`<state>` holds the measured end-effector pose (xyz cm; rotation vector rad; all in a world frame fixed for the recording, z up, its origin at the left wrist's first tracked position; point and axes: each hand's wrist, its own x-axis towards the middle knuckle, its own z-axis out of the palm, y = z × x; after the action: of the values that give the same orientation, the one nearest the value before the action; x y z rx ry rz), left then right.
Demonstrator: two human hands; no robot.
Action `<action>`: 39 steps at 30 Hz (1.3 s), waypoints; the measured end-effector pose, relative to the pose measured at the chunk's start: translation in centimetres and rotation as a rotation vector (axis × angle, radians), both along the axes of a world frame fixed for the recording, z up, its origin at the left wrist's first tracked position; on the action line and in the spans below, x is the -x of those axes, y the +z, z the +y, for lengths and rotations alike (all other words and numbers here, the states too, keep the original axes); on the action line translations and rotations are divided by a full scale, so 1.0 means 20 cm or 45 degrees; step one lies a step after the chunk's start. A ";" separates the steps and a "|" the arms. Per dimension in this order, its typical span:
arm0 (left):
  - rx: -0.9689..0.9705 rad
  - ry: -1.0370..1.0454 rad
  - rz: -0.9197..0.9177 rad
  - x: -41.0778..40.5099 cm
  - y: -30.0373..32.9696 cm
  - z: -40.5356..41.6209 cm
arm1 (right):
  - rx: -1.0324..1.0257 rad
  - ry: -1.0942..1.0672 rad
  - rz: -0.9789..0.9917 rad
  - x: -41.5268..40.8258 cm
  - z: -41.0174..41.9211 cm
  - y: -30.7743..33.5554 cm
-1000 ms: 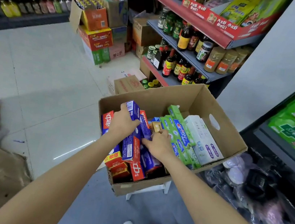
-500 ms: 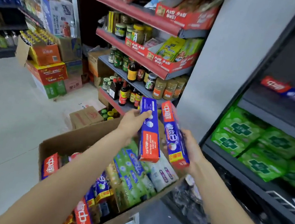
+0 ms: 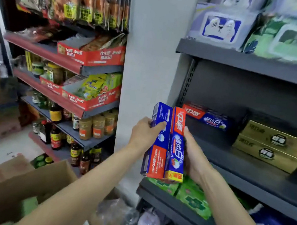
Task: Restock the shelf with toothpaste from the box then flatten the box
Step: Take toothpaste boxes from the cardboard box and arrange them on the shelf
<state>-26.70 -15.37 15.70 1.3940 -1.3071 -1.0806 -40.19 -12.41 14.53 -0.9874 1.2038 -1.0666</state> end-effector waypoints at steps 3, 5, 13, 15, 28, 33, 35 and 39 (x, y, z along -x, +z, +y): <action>0.022 -0.027 0.022 0.22 0.05 -0.11 | 0.054 0.080 0.097 0.21 -0.10 0.08; 0.045 -0.012 0.087 0.33 0.08 -0.18 | 0.088 0.061 0.145 0.34 -0.19 0.11; 0.031 0.100 0.137 0.45 0.10 -0.44 | 0.136 -0.100 0.254 0.67 -0.62 0.25; 0.027 0.116 0.138 0.45 0.11 -0.51 | 0.189 -0.065 0.336 0.69 -0.70 0.30; -0.033 0.009 0.321 0.39 0.20 -0.78 | 0.452 -0.161 1.682 0.75 -1.22 0.32; -0.047 -0.018 0.349 0.36 0.21 -0.83 | 0.422 -0.291 1.734 0.77 -1.32 0.22; -0.045 -0.014 0.351 0.34 0.21 -0.85 | 0.412 -0.322 1.790 0.77 -1.35 0.19; -0.022 -0.036 0.333 0.32 0.18 -0.87 | 0.449 -0.355 1.996 0.77 -1.40 0.13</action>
<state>-33.19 -32.75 19.37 1.2027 -1.1326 -1.2500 -55.60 -40.35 17.06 -2.1195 2.4741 -0.5692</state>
